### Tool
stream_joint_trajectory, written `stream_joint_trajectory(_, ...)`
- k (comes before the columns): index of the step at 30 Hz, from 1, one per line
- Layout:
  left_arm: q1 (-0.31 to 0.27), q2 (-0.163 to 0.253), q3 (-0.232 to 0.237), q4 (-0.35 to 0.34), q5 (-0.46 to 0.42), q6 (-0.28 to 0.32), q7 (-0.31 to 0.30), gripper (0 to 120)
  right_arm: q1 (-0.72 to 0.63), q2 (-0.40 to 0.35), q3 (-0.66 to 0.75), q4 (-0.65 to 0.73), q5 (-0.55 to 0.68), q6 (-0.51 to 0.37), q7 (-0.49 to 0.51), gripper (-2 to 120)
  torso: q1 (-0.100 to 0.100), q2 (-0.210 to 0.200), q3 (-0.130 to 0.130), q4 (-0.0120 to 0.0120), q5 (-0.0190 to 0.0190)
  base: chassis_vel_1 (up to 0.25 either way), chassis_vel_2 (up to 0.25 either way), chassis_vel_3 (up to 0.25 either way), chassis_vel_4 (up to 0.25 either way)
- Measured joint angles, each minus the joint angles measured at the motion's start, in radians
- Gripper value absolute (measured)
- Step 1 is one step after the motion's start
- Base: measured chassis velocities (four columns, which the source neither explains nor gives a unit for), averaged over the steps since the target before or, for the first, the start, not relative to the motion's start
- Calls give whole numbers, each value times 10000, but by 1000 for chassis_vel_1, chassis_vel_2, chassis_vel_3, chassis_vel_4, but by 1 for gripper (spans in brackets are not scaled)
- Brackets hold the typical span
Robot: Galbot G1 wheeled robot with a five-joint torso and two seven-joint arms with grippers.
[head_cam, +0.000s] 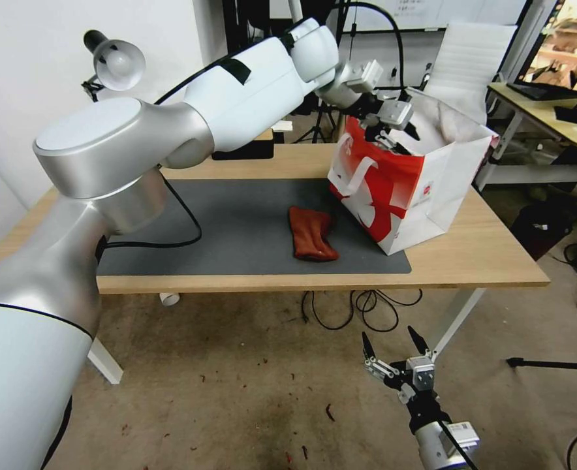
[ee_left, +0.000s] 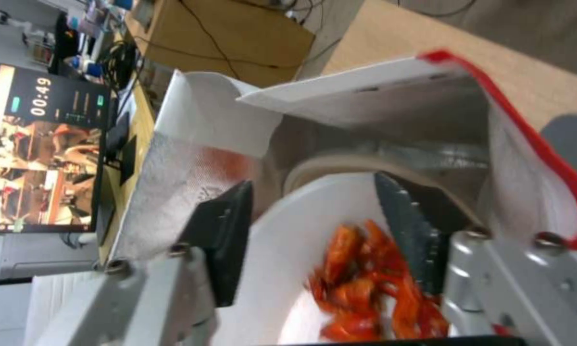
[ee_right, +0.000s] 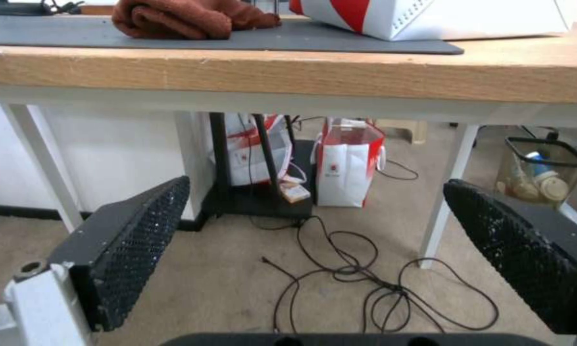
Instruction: Sweep shrimp from table into container with towel, then put container into takeout bag.
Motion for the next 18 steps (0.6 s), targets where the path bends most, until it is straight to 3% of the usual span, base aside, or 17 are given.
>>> stream_joint_trajectory(2,0,68,-10,-167,-106,88,-48,57,-1,-7,0,3,1,0,0,100,0,0,0,0,0,0,0,0,0)
stream_joint_trajectory(6,84,406,-206,-658,-422,331,-247,77,-8,-19,-31,13,2,0,0,100,0,0,0,-2,0,0,0,0,0)
stream_joint_trajectory(10,177,749,-406,-1106,-639,473,-351,88,-12,-17,-57,39,2,-3,-1,100,0,0,1,-3,0,0,0,0,0)
stream_joint_trajectory(13,471,1843,-875,-2244,-734,697,-522,98,-50,-12,-98,133,-12,-7,-12,100,0,0,1,2,-5,0,0,0,0)
stream_joint_trajectory(14,471,1843,-875,-2244,-734,697,-522,98,-50,-12,-98,133,-12,-7,-12,100,0,0,1,2,-5,0,0,0,0)
stream_joint_trajectory(16,668,2635,-1215,-2956,-864,847,-709,100,-56,-12,-107,157,-42,-8,-25,100,-1,0,0,7,-6,0,0,0,0)
stream_joint_trajectory(17,740,2894,-1378,-3208,-907,918,-758,100,-55,-12,-110,157,-47,-8,-26,100,-1,0,1,10,-9,0,0,0,0)
stream_joint_trajectory(18,740,2894,-1378,-3208,-907,918,-758,100,-55,-12,-110,157,-47,-8,-26,100,-1,0,1,10,-9,0,0,0,0)
